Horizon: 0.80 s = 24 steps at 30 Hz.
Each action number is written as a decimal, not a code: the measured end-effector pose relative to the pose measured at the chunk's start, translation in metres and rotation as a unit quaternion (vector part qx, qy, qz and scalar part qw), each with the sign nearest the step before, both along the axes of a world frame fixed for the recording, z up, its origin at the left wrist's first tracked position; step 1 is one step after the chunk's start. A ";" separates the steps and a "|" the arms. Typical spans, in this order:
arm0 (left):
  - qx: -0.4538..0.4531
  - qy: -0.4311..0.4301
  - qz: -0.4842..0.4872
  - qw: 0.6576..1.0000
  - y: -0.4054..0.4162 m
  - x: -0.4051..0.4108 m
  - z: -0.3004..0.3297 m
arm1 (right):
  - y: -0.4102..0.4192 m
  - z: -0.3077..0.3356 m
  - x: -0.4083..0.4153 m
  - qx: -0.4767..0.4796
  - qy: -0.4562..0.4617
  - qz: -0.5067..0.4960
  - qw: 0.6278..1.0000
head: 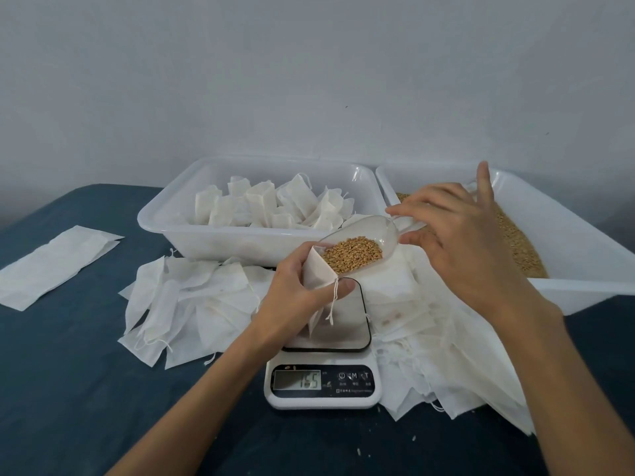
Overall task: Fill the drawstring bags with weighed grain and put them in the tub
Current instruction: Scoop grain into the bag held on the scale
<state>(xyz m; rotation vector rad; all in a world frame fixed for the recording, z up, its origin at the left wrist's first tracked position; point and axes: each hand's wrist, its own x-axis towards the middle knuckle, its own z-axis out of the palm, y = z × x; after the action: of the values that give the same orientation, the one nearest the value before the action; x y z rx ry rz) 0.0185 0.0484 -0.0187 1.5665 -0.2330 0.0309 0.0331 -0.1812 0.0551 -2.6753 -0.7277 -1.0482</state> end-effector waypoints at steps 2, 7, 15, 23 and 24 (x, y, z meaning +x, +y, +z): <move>0.002 -0.003 -0.001 1.000 0.000 -0.001 0.000 | 0.000 0.000 0.000 0.001 -0.001 -0.001 1.000; 0.006 -0.002 0.002 1.000 0.001 -0.002 0.002 | -0.003 0.000 -0.001 0.014 -0.005 0.007 1.000; 0.010 -0.008 0.006 1.000 -0.001 -0.003 0.001 | -0.004 0.003 -0.003 0.012 -0.032 0.017 0.999; 0.003 -0.005 0.010 1.000 0.000 -0.002 0.000 | -0.003 0.005 -0.006 0.014 -0.065 0.017 0.998; 0.002 -0.004 0.010 1.000 0.000 -0.002 0.000 | -0.002 0.005 -0.007 0.014 -0.069 0.016 0.997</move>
<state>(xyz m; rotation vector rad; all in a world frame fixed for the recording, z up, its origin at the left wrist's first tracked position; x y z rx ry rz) 0.0166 0.0489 -0.0183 1.5737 -0.2247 0.0526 0.0265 -0.1836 0.0604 -2.5801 -0.7709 -1.2352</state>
